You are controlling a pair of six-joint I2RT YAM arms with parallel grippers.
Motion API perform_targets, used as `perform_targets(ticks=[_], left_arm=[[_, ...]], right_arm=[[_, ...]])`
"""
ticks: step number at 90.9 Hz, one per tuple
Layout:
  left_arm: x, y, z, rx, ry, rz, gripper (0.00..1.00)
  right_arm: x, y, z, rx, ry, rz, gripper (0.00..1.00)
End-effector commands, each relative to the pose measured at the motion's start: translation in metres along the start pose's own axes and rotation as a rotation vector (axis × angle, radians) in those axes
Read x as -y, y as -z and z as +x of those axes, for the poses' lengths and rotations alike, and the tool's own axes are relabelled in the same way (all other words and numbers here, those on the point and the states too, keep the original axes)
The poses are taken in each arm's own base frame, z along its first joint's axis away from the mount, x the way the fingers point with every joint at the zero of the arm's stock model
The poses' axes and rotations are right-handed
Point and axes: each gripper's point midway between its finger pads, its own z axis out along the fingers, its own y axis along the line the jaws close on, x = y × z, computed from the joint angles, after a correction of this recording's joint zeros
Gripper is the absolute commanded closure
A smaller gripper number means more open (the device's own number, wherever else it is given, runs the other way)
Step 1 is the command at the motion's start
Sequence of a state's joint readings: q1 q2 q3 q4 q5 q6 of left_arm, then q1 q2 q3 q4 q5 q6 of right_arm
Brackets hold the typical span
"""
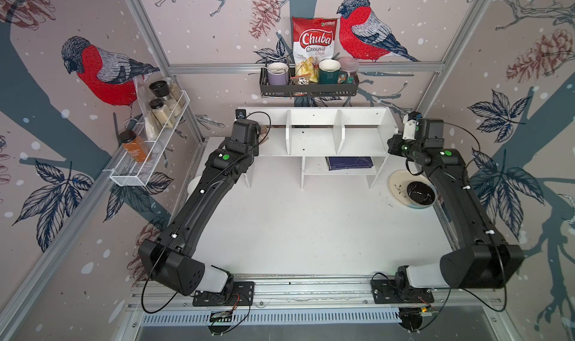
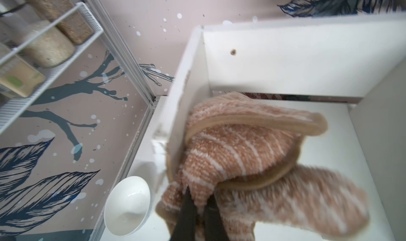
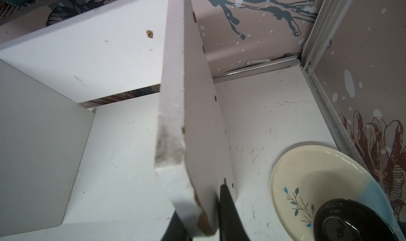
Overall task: Wipe the bookshelf clean with a cloth
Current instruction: Wipe the dust from the shelf.
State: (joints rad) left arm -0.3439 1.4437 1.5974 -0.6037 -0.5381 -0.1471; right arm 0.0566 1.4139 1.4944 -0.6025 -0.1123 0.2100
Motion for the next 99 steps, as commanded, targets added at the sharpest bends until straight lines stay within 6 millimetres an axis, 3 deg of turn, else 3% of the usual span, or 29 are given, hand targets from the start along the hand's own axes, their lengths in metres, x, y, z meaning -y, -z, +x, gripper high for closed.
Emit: perform_targets(ticks=[1, 13, 22, 31, 44, 58, 65, 75, 91, 99], left_arm=[[-0.002, -0.001, -0.022, 0.041, -0.014, 0.023, 1.0], [0.005, -0.002, -0.04, 0.05, -0.011, 0.049, 1.0], [0.011, -0.008, -0.031, 0.018, -0.021, 0.067, 1.0], [0.022, -0.017, 0.004, -0.043, -0.065, 0.095, 1.0], [0.044, -0.015, 0.047, -0.097, -0.15, 0.155, 1.0], [0.065, -0.016, 0.069, -0.128, -0.16, 0.207, 1.0], [0.082, -0.015, 0.063, -0.12, -0.158, 0.263, 1.0], [0.103, -0.01, 0.039, -0.076, -0.161, 0.315, 1.0], [0.103, -0.021, -0.016, -0.006, -0.115, 0.245, 1.0], [0.091, -0.037, -0.03, -0.008, -0.093, 0.171, 1.0]], right_arm=[[-0.024, 0.001, 0.012, -0.073, -0.138, -0.134, 1.0], [-0.021, 0.0, 0.014, -0.074, -0.13, -0.123, 1.0], [-0.02, 0.0, 0.016, -0.075, -0.132, -0.119, 1.0], [-0.019, 0.0, 0.015, -0.074, -0.133, -0.12, 1.0], [-0.021, -0.003, 0.014, -0.078, -0.138, -0.13, 1.0], [-0.022, -0.005, 0.015, -0.08, -0.145, -0.135, 1.0], [-0.021, -0.005, 0.017, -0.084, -0.143, -0.134, 1.0], [-0.018, -0.004, 0.02, -0.085, -0.136, -0.12, 1.0], [-0.019, -0.005, 0.021, -0.089, -0.139, -0.123, 1.0], [-0.02, -0.002, 0.02, -0.083, -0.135, -0.126, 1.0]])
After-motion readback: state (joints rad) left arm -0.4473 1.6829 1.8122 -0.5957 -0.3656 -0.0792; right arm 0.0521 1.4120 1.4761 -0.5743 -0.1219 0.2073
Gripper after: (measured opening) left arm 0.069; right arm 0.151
